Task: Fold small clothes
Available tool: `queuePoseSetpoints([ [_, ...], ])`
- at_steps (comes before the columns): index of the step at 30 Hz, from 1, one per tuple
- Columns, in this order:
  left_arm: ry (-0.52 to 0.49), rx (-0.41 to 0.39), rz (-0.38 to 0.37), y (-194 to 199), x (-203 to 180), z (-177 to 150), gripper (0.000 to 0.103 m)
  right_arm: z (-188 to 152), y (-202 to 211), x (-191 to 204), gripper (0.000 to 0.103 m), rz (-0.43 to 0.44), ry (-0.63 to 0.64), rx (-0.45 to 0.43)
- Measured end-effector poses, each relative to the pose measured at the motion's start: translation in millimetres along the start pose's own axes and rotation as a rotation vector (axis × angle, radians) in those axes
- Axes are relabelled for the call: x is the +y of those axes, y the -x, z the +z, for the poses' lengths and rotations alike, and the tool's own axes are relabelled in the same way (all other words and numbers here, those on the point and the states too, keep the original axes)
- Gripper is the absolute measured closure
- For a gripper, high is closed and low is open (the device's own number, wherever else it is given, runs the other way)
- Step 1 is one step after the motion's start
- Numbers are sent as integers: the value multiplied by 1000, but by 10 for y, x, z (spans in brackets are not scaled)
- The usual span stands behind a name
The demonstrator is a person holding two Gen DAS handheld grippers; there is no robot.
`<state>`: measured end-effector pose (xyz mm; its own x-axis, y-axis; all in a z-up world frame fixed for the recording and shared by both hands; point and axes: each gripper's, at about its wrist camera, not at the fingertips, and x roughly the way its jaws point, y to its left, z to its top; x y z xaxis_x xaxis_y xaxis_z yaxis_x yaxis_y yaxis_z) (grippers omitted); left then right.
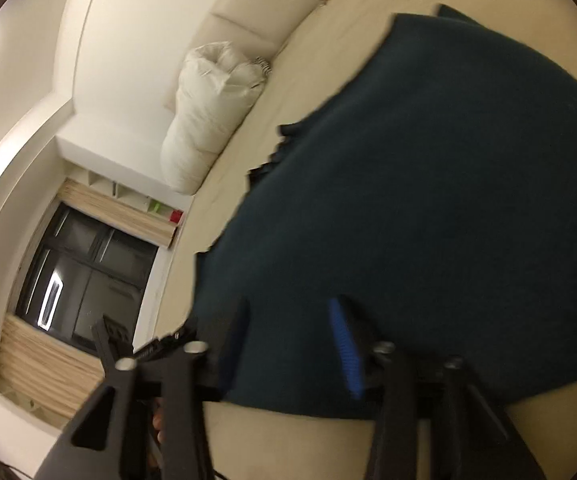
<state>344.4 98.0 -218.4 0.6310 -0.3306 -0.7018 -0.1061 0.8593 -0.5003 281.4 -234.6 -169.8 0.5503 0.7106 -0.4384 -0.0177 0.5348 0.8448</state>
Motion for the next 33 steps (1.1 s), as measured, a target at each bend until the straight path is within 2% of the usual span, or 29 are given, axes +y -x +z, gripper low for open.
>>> queuePoseSetpoints([
  [1,20,-5,-21,10,72,6,95,53,153,-138,91,-27,-57,-50],
  [4,96,-8,-51,120,269,34,95,54,589,-304,91,-105,-118,-190],
  [6,121,-28,-32,279,324,28,95,48,871,-387,84,-139,-161,-259],
  [8,155,-63,-46,505,402,-32,95,-42,1115,-291,59,-146,-153,-304],
  [9,176,-77,-52,614,449,-73,95,-113,1186,-200,53,-145,-135,-317],
  [10,202,-82,-51,718,510,-116,95,-159,1226,-160,42,-140,-124,-321],
  [11,241,-78,-56,816,582,-189,95,-240,1226,-55,39,-118,-105,-316],
  [14,343,-63,-111,1028,709,-454,94,-307,1188,79,39,-55,-74,-269],
  [15,363,-54,-136,1077,726,-548,90,-283,1147,110,39,-36,-68,-248],
  [17,386,-30,-175,1074,694,-676,73,-367,970,238,39,-10,-45,-184],
  [19,434,-40,-214,1117,744,-727,29,-423,792,337,39,-1,-24,-139],
  [20,448,-56,-224,1158,763,-725,26,-459,750,400,39,10,-10,-116],
  [21,440,-61,-236,1181,767,-693,26,-524,776,443,39,17,4,-104],
  [23,378,1,-267,1106,741,-535,26,-547,718,513,39,23,26,-84],
  [26,314,7,-282,1160,783,-164,26,-589,730,545,39,21,33,-79],
  [28,252,46,-310,1108,767,68,26,-593,714,542,39,25,26,-83],
  [30,226,67,-301,1001,799,239,27,-571,680,541,39,21,9,-76],
  [33,270,115,-358,739,944,357,40,-537,550,590,39,14,16,-56],
])
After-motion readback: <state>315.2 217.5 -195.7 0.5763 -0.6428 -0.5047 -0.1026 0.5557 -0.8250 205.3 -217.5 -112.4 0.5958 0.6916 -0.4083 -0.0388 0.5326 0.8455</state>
